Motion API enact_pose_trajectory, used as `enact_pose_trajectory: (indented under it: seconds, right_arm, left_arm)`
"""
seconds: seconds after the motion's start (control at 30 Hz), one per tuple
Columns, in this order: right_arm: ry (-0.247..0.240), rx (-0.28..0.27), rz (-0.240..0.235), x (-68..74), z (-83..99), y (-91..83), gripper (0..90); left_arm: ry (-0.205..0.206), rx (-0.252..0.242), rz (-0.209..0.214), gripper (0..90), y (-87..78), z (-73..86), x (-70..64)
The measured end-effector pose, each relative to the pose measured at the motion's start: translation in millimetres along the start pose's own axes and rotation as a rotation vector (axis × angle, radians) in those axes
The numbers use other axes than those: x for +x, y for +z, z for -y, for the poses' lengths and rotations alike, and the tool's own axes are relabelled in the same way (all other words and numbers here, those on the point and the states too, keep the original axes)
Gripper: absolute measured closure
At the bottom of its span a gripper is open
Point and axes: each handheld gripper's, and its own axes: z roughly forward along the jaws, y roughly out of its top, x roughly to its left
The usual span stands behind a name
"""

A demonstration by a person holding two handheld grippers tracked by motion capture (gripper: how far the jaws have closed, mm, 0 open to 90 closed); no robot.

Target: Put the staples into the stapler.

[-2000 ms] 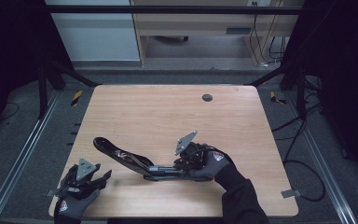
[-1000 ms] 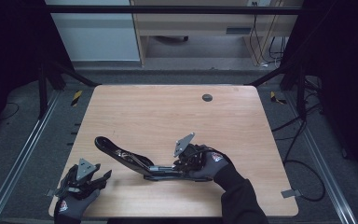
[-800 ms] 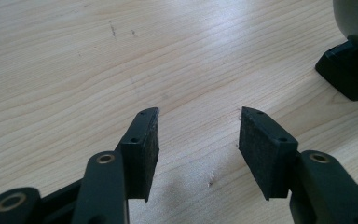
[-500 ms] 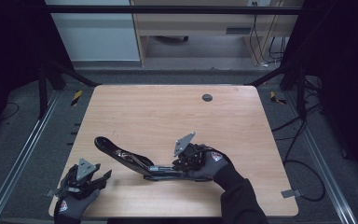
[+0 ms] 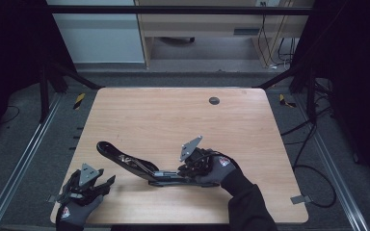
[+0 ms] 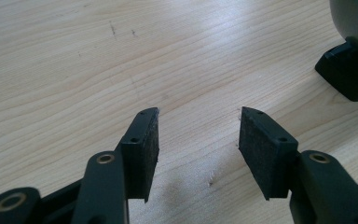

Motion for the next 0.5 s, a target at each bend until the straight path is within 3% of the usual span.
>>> enact_pose_trajectory:
  seconds: [0.5]
  right_arm:
    - [0.014,0.017,0.007,-4.8,2.9,2.1,78.4]
  left_arm:
    - [0.000,0.001,0.000,47.5,0.1,0.0,0.0]
